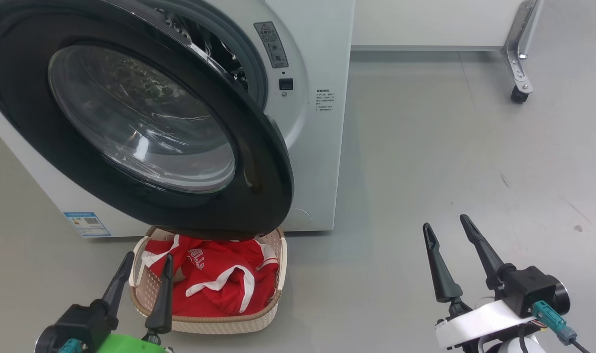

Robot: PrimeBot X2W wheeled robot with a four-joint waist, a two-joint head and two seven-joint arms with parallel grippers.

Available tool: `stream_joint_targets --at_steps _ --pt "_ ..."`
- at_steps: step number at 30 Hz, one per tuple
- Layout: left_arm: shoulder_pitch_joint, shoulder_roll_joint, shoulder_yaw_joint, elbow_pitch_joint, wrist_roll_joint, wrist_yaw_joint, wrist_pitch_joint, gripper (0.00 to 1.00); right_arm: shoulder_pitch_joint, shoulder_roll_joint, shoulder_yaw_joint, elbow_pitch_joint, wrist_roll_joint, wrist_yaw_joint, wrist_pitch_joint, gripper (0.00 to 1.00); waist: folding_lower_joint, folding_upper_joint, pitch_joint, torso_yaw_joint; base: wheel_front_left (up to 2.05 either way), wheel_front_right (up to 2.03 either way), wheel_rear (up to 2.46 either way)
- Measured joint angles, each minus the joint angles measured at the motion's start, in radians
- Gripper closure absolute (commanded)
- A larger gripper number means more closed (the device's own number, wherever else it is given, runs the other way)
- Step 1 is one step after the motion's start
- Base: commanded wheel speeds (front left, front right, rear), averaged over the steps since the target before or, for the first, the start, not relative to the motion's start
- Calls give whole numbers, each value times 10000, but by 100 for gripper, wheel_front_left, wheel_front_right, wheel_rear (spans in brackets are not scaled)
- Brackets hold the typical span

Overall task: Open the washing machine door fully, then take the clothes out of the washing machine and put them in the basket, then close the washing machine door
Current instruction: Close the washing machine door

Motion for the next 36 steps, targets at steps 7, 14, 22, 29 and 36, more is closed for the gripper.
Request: stream_joint_targets --at_steps 7,14,22,29,36 --pt "12 -71 90 -8 161 -46 0 0 1 0 56 31 -17 0 0 0 0 0 -5 4 0 0 0" --pt "25 -188 146 -8 274 -174 -2 0 1 0 61 48 -17 2 0 0 0 0 -1 4 0 0 0" --pt "29 -301 280 -8 389 -263 -2 0 1 2 67 50 -21 4 0 0 0 0 7 5 0 0 0" --pt "31 -339 326 -6 594 -349 -2 0 0 -35 90 40 -219 4 0 100 0 0 31 21 0 0 0" --pt "30 -420 222 -56 711 -364 -2 0 -57 -209 376 -171 -545 163 0 100 0 0 197 140 0 0 0"
